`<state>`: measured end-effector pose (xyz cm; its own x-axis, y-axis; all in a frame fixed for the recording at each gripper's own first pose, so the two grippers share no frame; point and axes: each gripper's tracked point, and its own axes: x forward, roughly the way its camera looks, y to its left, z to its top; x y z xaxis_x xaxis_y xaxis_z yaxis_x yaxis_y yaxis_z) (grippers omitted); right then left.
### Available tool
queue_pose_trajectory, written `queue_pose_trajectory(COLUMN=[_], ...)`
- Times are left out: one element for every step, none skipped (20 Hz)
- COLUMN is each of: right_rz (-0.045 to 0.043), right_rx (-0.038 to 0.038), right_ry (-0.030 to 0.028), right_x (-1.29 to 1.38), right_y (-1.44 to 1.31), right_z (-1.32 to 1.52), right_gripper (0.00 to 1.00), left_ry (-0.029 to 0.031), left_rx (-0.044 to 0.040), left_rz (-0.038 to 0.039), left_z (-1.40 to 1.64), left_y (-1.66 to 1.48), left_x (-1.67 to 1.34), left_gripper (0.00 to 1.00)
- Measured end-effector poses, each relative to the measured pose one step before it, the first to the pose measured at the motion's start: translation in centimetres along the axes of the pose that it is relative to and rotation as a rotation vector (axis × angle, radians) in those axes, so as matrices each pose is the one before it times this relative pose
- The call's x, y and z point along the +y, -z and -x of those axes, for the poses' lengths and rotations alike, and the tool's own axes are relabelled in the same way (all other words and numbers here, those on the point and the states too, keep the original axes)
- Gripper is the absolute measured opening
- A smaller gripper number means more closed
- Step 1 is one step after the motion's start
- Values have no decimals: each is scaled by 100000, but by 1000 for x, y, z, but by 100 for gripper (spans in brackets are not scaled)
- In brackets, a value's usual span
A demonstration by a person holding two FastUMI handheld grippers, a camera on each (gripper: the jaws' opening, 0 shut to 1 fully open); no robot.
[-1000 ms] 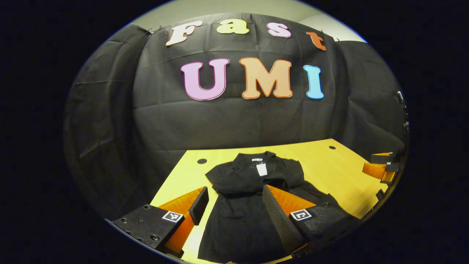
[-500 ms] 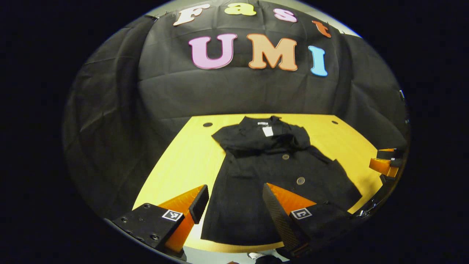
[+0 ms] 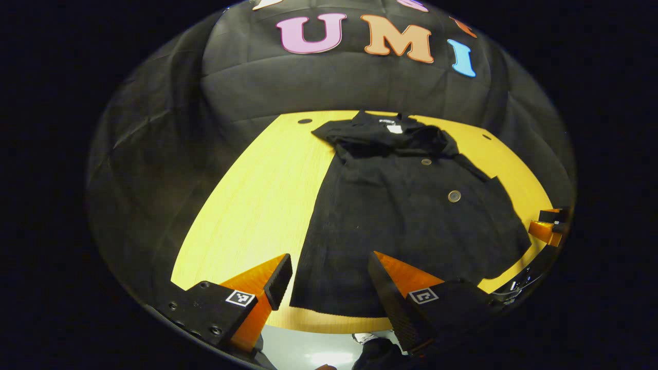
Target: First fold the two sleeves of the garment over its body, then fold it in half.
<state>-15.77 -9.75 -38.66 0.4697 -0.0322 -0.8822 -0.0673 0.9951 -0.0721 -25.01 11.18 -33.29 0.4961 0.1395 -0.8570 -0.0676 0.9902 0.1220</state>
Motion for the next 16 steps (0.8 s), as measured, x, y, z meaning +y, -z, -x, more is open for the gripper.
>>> queue_pose_trajectory(right_rz=[375,130,-140,-243,-226,-674,-433,-468,-778,-1061,-2922,614,1457,672,1112,-360], right_rx=[1679,2156,1900,2056,1055,-309,316,559,543,1330,2170,-563,636,8,1645,1494], right_ry=[969,665,501,523,-130,-270,-62,-466,-649,-1984,-3746,-1355,-2330,-2662,-2429,-2215], right_x=[-82,-48,27,29,65,46,-66,-42,3,278,413,387,476,550,-134,265], right_y=[619,718,581,692,315,-86,-31,54,-17,168,61,-566,-75,103,392,379], right_z=[-379,-425,-270,-160,-10,-98,-101,6,-43,-56,119,-725,-169,138,349,16], right_gripper=[98,97,97,98,98,98,97,97,97,97,95,84,60,36,12,8], left_ry=[-346,-120,197,15,94,449,425,650,1025,665,2239,3088,1990,-612,-2266,-970], left_rx=[1525,1709,1440,1938,1126,-1339,70,722,-917,-379,-2751,-2324,-1853,-2106,225,1106], left_rz=[386,526,587,591,209,734,146,734,686,-349,-2205,-3316,-906,332,-930,-365], left_z=[-306,-231,-283,-128,-35,70,-94,-62,-115,61,-129,33,-74,3,124,-55], left_y=[676,753,607,858,459,-202,2,293,-139,154,-214,58,-31,42,337,192], left_x=[98,112,-44,159,10,-39,1,-165,-190,-252,-629,-952,-788,-618,-259,-207], left_gripper=[93,93,93,93,93,93,93,93,93,94,93,86,61,36,11,2])
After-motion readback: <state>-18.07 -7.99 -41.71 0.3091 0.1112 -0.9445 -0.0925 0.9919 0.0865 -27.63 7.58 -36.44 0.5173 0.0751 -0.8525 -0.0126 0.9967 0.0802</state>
